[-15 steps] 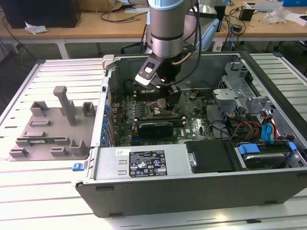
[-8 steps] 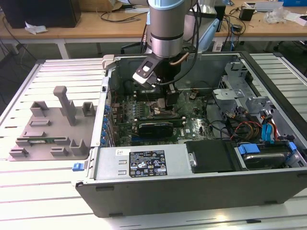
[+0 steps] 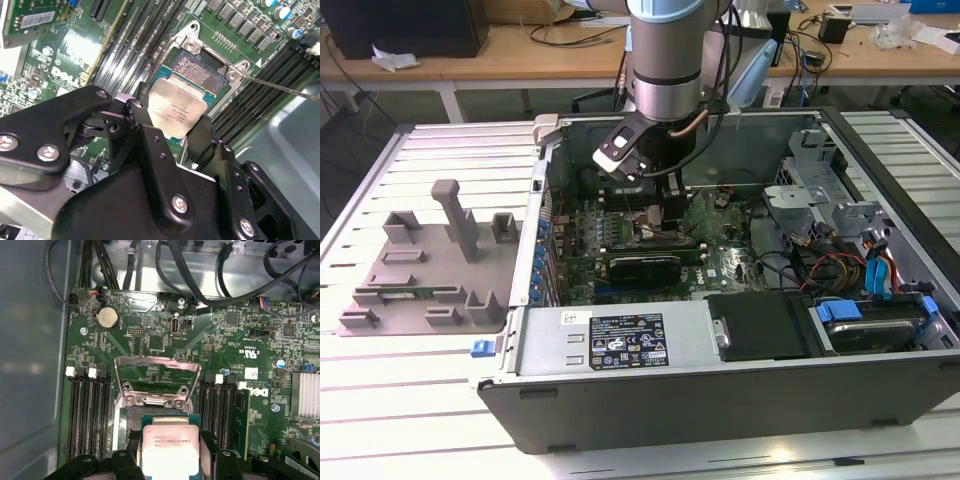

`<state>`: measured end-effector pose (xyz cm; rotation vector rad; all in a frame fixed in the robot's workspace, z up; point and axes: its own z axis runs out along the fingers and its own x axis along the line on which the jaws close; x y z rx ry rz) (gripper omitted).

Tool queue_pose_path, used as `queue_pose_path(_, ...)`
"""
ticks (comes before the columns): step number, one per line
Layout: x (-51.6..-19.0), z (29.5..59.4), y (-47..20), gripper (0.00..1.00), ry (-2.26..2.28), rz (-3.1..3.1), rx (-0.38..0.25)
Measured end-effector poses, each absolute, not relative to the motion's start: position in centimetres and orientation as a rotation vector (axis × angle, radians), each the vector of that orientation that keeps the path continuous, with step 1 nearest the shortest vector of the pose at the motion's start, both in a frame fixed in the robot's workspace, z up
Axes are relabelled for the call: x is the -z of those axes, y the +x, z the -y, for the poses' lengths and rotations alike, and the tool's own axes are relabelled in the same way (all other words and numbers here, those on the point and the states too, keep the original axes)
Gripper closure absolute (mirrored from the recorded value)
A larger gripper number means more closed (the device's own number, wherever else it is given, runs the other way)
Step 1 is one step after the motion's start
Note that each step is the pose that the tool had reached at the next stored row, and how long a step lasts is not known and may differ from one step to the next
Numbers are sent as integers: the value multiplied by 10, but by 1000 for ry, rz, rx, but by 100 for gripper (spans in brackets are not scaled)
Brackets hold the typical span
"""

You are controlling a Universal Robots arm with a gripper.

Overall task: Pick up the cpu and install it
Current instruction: 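Place the cpu into insertion slot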

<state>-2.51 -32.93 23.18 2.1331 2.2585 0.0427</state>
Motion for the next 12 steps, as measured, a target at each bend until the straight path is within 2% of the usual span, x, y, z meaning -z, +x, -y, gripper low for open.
queue_pose_path(12,-226,327,-25,45,2143,-2252,-38)
